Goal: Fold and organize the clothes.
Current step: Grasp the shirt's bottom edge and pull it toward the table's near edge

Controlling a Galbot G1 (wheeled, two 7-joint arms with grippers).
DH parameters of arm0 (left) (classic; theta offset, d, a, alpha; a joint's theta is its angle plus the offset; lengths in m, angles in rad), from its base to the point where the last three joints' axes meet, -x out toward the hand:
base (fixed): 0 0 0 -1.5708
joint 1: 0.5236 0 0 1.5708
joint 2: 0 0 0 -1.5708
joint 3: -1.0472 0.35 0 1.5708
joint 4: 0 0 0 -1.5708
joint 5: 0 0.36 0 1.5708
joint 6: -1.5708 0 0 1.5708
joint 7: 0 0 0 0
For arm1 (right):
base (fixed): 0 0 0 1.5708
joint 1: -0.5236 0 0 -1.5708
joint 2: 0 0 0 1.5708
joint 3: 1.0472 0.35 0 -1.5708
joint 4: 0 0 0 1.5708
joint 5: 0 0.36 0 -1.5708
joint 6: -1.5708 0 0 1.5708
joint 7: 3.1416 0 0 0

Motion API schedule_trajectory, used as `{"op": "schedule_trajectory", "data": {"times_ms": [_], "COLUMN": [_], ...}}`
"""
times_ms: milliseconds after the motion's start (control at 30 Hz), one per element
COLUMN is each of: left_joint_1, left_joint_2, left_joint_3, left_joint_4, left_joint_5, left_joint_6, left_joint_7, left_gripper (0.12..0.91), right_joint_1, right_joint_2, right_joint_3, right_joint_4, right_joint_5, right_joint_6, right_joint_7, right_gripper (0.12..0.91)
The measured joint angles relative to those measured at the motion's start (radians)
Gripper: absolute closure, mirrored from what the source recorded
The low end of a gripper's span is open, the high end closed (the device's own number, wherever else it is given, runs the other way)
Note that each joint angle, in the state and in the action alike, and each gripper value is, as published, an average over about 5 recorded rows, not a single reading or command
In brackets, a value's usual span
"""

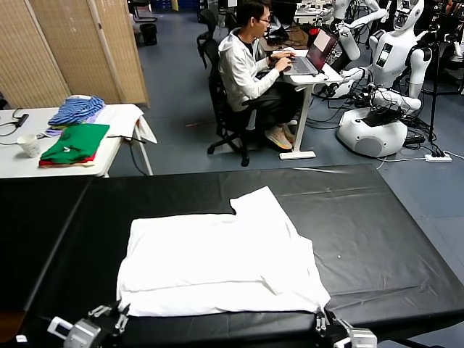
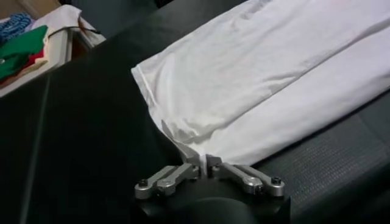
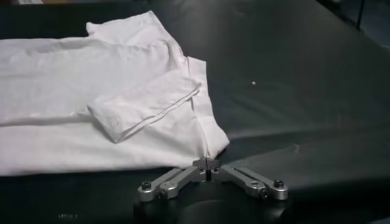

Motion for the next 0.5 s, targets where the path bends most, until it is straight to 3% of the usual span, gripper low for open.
{"op": "schedule_trajectory", "data": {"times_ms": [200,500], "left_joint_1": [-0.01,-0.013], "left_joint_2": [-0.015,-0.025], "left_joint_3": [0.019,0.028], "left_joint_4": [0.048,0.05], "left_joint_5": [0.005,-0.007], "left_joint_6": [-0.007,0.018], "left_joint_7": [-0.024,-0.058], "left_gripper": [0.123,0.123], "right_joint_1": [0.159,0.443], "right_joint_2": [-0.077,-0.135], "right_joint_3": [-0.011,-0.104], "right_joint_4": [-0.09,-0.36], "right_joint_5": [0.095,0.116], "right_joint_6": [0.0,0.044], "right_joint_7": [-0.031,-0.111], "right_gripper": [0.118,0.118]}}
